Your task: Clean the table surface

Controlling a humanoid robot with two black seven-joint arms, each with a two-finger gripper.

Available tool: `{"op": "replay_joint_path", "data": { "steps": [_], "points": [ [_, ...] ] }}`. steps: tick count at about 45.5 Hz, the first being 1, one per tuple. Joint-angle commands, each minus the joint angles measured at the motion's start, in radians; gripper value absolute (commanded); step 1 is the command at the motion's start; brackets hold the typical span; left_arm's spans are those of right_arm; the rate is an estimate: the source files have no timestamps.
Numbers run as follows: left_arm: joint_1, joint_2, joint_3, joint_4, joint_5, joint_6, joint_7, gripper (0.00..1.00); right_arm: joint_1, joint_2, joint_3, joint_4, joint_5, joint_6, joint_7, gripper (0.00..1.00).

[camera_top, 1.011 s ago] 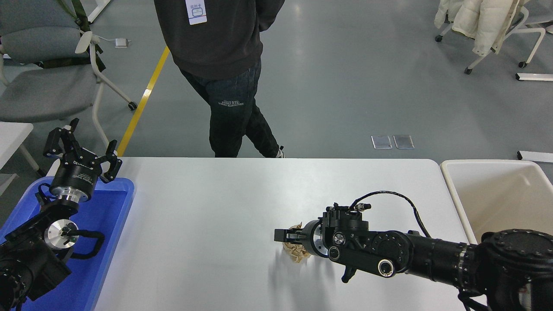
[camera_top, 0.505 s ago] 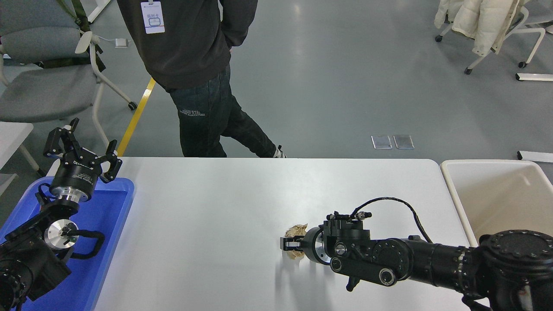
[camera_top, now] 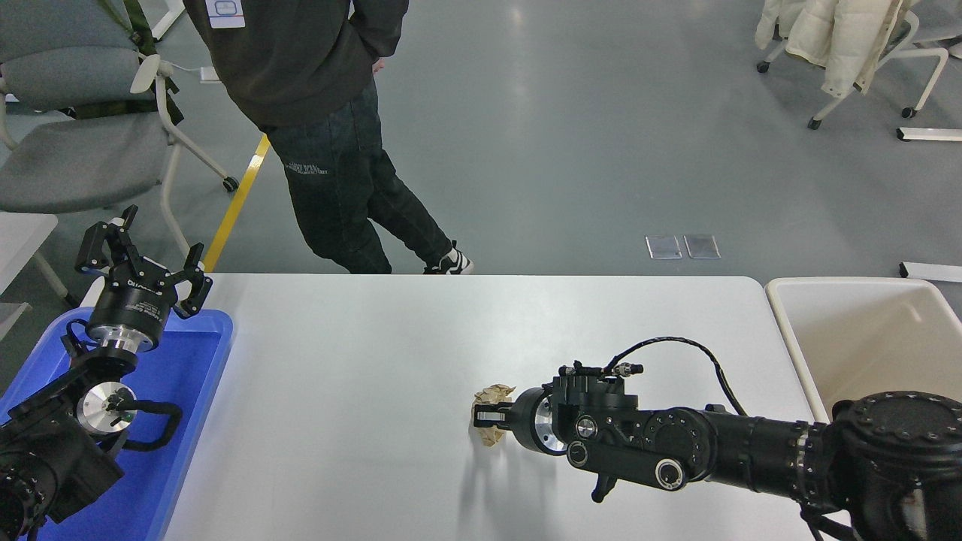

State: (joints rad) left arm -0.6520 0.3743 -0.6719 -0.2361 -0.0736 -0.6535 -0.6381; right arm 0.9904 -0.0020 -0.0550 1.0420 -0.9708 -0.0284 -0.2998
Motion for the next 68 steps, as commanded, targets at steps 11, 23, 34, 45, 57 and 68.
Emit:
{"op": "replay_joint_path", "data": {
  "steps": [11, 23, 34, 45, 57, 68],
  "points": [
    [0.0, 0.0, 0.0, 0.0, 0.0, 0.0, 0.0, 1.0, 0.152, -0.279, 0.06, 0.354, 0.145, 0.016, 0.016, 0.0],
    [0.0, 0.0, 0.0, 0.0, 0.0, 0.0, 0.0, 1.0, 0.281, -0.496, 0.102, 0.515, 0.251, 0.048, 0.027, 0.0],
    [0.0, 0.0, 0.0, 0.0, 0.0, 0.0, 0.0, 1.0, 0.395, -0.608, 0.103, 0.57, 0.328, 0.082, 0.027, 0.0],
    [0.0, 0.0, 0.0, 0.0, 0.0, 0.0, 0.0, 1.0, 0.422, -0.71, 0.09, 0.57, 0.334, 0.102, 0.027, 0.0],
    [0.002, 0.002, 0.0, 0.0, 0.0, 0.002, 0.0, 1.0, 0.367, -0.911, 0.089, 0.53, 0.317, 0.102, 0.033, 0.0],
    [0.002, 0.0, 0.002, 0.0, 0.0, 0.003, 0.0, 1.0, 0.317, -1.138, 0.11, 0.483, 0.325, 0.101, 0.065, 0.0]
  ]
}}
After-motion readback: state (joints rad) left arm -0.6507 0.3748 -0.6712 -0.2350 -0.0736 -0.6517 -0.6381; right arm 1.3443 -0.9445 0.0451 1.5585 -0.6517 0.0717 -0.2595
